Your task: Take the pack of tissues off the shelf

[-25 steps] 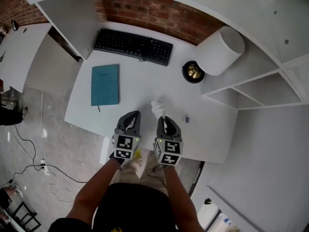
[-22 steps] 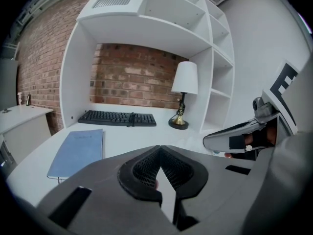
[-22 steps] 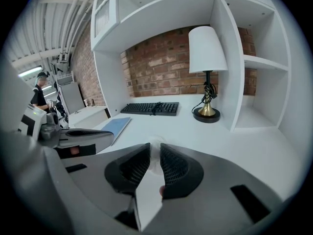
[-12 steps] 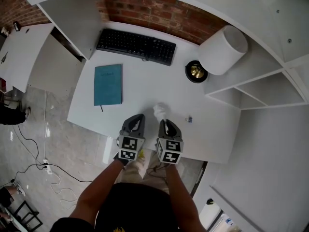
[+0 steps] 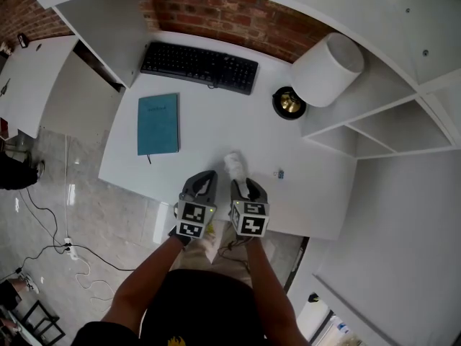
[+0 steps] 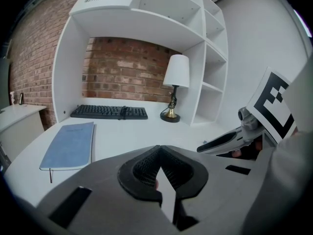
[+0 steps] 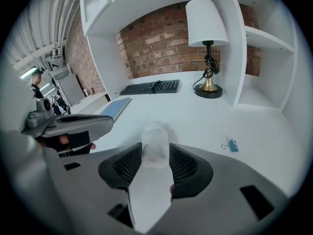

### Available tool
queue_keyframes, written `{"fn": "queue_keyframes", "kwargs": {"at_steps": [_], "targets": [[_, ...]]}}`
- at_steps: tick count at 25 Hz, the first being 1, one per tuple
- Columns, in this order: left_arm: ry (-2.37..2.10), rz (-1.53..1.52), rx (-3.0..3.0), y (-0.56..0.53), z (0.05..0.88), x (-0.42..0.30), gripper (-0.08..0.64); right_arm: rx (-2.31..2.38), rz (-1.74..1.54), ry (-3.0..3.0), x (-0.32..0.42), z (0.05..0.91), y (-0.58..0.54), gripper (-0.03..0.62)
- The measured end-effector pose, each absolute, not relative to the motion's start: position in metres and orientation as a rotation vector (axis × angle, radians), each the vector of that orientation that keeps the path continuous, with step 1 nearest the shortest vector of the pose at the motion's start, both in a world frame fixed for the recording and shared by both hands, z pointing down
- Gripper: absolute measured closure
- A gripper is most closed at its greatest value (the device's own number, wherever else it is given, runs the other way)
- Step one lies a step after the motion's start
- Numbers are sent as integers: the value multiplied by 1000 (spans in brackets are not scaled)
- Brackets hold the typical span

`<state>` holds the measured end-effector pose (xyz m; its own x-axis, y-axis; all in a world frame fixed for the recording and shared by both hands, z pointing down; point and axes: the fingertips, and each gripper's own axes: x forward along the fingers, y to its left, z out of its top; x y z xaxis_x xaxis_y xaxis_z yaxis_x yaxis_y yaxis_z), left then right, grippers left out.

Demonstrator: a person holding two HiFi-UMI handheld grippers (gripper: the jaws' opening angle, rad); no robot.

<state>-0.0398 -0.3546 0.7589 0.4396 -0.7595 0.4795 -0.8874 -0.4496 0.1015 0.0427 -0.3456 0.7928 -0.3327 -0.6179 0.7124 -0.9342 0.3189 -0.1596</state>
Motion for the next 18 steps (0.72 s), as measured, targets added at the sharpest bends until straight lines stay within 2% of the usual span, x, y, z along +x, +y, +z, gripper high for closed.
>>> {"fn": "queue_keyframes", "kwargs": {"at_steps": [3, 11, 18], "targets": [[-1401, 525, 2358, -352, 758, -38, 545, 1354, 776, -2064, 41, 791, -345, 403], [-1402, 524, 2357, -347, 750, -40, 543, 1369, 777, -2103, 43, 770, -341, 408], [-1437, 479, 2347, -328, 718, -64, 543, 1466, 688, -2150, 63, 720, -333, 513]]}}
